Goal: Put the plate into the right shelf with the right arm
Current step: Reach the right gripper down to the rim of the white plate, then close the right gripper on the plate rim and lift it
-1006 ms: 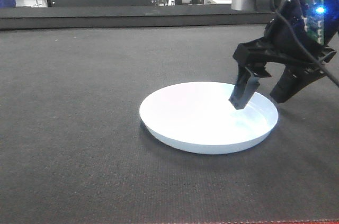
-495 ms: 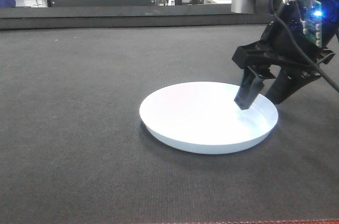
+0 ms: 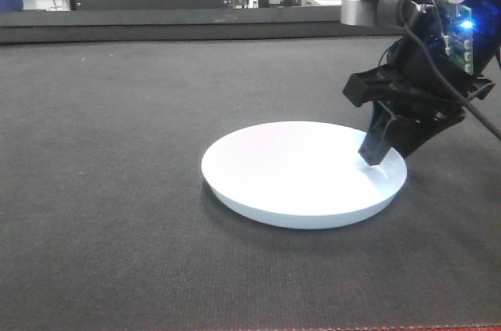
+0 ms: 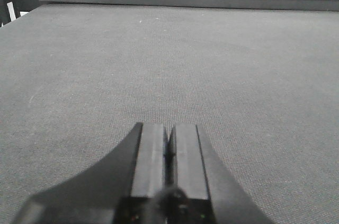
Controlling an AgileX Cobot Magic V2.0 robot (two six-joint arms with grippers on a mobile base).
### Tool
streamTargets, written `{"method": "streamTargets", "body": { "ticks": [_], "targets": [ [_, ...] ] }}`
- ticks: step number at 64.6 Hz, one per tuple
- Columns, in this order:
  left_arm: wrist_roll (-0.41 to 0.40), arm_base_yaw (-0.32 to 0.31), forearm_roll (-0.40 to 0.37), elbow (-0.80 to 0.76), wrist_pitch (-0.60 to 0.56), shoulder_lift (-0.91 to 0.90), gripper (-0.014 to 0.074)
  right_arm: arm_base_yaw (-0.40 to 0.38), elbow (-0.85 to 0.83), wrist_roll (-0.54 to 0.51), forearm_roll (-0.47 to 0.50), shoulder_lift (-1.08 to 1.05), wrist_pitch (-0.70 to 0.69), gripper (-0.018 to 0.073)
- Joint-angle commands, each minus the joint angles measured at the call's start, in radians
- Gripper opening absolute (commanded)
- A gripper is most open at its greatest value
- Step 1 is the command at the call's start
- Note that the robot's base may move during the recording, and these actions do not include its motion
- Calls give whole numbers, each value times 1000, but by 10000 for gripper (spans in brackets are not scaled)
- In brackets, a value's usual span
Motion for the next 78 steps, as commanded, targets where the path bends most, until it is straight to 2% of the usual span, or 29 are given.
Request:
{"method": "streamTargets", "body": {
  "ticks": [1,10,22,31,40,59,78],
  "targets": [
    [-3,-2,-4,8,-86,-5,-47,-4,-31,-13,15,-39,-36,287],
    [-3,-2,-4,8,-86,-5,-47,-4,-30,-13,11,-39,-43,279],
    [-3,-2,-4,8,-86,-5,-47,-4,-29,-13,-28,-12,-31,211],
    [-3,-2,-4,8,-86,-5,-47,-4,-29,-13,-28,-3,-31,205],
    [-3,-2,-4,8,-86,-5,-47,-4,-31,-13,-28,-6,-25,54],
    [-3,-2,-4,8,-86,-5,-47,-4,-32,-11,-28,-126,-30,63],
    [-3,-2,-4,8,-86,-5,-47,-4,-20,4,-28,-477,-29,63]
  ]
}}
